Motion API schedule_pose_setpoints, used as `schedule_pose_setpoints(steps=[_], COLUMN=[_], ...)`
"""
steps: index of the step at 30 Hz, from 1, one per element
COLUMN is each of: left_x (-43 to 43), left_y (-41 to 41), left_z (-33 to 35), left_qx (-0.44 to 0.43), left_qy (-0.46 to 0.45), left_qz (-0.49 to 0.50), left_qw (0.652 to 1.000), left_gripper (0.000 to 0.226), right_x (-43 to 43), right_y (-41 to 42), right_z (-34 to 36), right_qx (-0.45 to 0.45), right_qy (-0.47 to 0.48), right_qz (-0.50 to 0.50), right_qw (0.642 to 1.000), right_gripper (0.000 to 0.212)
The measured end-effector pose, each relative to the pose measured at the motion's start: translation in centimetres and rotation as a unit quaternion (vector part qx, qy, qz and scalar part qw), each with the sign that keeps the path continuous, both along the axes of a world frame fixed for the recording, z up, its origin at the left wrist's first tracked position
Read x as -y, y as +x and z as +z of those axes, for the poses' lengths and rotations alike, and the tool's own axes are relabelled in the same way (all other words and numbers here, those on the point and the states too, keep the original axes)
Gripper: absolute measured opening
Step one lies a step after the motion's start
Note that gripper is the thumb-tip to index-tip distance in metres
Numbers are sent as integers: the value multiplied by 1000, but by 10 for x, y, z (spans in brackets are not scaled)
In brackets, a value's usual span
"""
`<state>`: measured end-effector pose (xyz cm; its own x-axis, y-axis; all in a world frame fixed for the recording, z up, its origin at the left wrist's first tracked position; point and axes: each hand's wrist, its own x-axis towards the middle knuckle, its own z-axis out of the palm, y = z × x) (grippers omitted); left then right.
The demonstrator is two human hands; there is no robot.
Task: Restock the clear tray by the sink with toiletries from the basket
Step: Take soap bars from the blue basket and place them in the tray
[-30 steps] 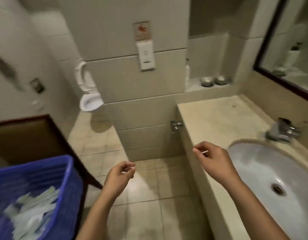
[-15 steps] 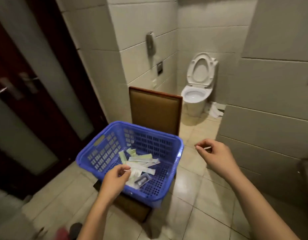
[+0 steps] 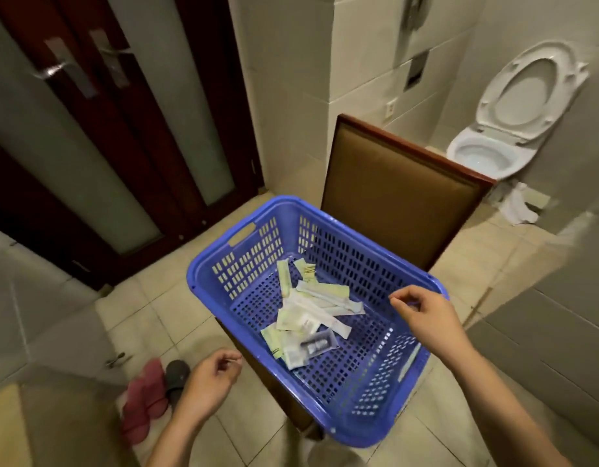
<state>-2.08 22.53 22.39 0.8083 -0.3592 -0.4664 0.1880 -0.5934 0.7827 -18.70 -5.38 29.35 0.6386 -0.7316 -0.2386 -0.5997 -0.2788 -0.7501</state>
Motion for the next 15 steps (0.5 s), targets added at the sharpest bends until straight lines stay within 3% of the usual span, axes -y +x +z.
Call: schedule_pose_setpoints(steps=[6,10,15], left_x=[60,108,161], left_y=[75,107,128], left_z=[-47,-80,-134], left_qx=[-13,-9,-47], left_qy=[80,127,206], left_qz=[-5,-41,-101], left_qw=[997,991,972], left_gripper=[20,9,29], right_x=[65,80,79], right_y=[78,115,148], right_z=[-78,-128,-197], right_qx=[-124,-182,-242], right_qy=[34,36,63], right_qz=[59,112,147], right_qw=[990,976,957], right_gripper=[14,19,21])
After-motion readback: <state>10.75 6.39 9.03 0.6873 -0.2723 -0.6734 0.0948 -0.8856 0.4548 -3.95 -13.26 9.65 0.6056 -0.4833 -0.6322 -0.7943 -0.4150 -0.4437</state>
